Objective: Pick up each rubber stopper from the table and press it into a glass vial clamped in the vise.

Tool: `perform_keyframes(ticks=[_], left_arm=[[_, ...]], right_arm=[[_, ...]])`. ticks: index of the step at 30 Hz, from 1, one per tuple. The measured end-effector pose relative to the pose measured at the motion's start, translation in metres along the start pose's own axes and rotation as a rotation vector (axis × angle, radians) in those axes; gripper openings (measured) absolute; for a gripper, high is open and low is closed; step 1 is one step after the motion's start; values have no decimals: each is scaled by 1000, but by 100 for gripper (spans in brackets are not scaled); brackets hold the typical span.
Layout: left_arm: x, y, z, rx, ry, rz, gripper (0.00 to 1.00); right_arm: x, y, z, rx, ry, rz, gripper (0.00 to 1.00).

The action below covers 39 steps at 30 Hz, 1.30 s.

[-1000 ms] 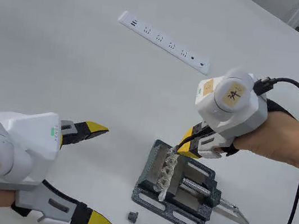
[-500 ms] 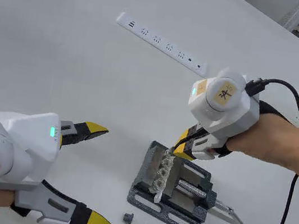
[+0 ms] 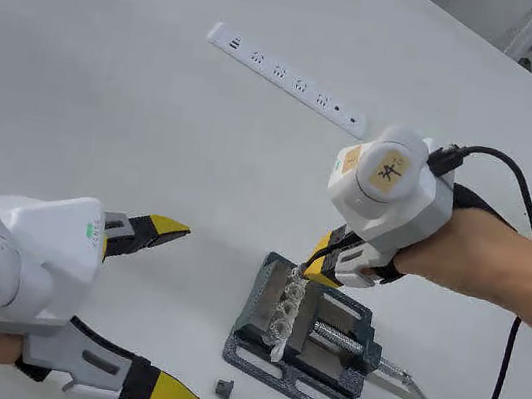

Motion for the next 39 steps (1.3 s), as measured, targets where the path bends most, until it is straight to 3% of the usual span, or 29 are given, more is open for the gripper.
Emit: perform_keyframes(ticks=[13, 21, 23, 25, 27, 28, 39], left_arm=[[0, -3, 2, -3, -1, -3, 96], [5, -6, 7, -14, -10, -5, 96], [6, -6, 9, -21, -16, -10, 96], [8, -5, 10, -25, -20, -17, 96], [9, -4, 9, -21, -22, -19, 96], [10, -3, 10, -18, -24, -20, 96], [16, 0, 13, -7, -36, -26, 96]], right_arm=[[3, -3, -3, -28, 28, -32, 0], [-2, 0, -5, -60, 24, 11, 0], [-4, 1, -4, -55, -46, 29, 0], [-6, 3, -4, -54, -11, 34, 0], [-8, 3, -4, -61, -33, 44, 0], [-8, 3, -5, -59, 15, 43, 0], [-14, 5, -4, -46, -1, 65, 0]])
Point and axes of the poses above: the centre of the closed fingertips' face, and the gripper's own axes: y roughly backward along the fingers, z roughly to its right, x roughly out of its top, the point moved 10 cm from there along y, roughly backward along the fingers, and after that the axes turned 11 degrees about z, right-handed, at the moved point
